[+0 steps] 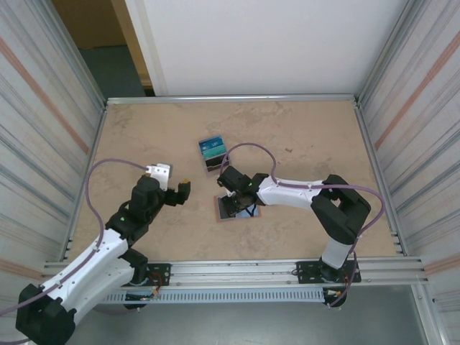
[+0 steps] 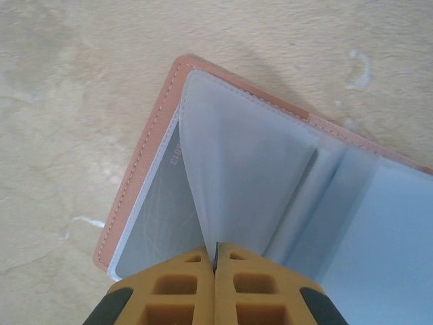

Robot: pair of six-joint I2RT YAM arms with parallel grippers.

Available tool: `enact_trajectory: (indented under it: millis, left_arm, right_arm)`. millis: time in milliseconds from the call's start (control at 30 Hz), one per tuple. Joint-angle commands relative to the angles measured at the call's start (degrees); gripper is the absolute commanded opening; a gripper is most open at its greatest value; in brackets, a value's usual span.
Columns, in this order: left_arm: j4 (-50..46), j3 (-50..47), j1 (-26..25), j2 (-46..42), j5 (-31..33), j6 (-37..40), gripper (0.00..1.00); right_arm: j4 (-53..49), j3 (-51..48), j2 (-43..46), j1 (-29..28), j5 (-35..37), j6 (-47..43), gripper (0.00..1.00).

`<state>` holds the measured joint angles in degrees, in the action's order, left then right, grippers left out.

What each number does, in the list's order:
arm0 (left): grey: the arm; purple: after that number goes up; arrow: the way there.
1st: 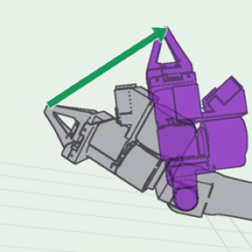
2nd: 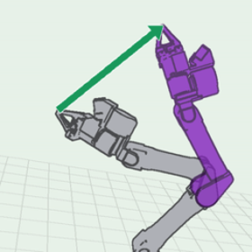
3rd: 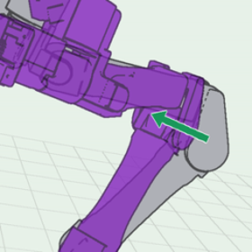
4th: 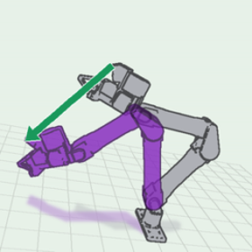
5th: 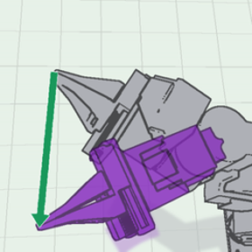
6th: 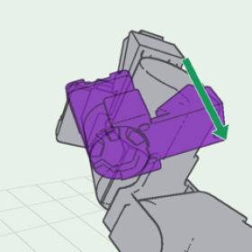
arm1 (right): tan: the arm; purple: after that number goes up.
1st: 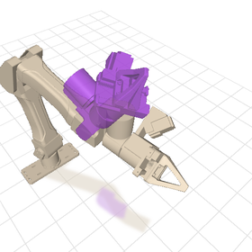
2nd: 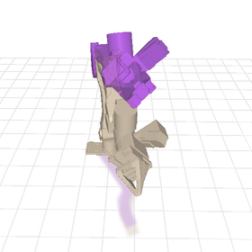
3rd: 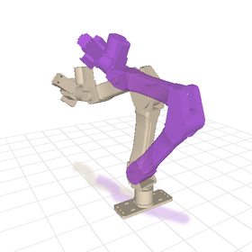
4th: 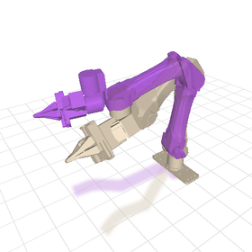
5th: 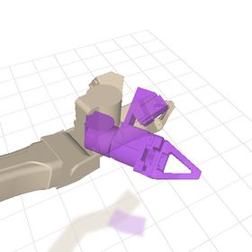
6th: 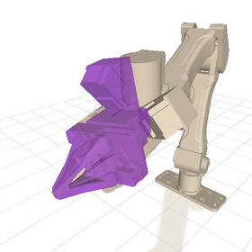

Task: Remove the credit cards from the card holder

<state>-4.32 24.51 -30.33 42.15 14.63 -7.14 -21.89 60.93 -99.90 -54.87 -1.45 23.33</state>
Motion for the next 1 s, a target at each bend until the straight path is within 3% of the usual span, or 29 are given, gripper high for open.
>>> enact_trajectory:
  millis: [0, 300, 667, 967]
  left_arm:
    - [2.1, 2.6, -1.5, 0.8, 2.6, 1.7, 0.99]
    - [3.5, 5.1, -5.3, 4.1, 5.0, 3.7, 0.99]
    - [3.4, 7.3, -8.3, 7.0, 6.9, 6.4, 0.99]
    - [0.6, 10.6, -13.3, 14.3, 6.5, 11.8, 0.99]
  right_arm:
    - [0.0, -1.1, 2.5, -0.9, -0.6, -1.3, 0.06]
    - [-0.3, -4.4, 6.8, 0.5, 3.4, 0.4, 0.24]
    - [-0.8, -6.9, 9.2, 2.5, 8.4, 2.5, 0.29]
    - [0.0, -10.5, 10.0, 8.7, 5.1, 6.1, 0.3]
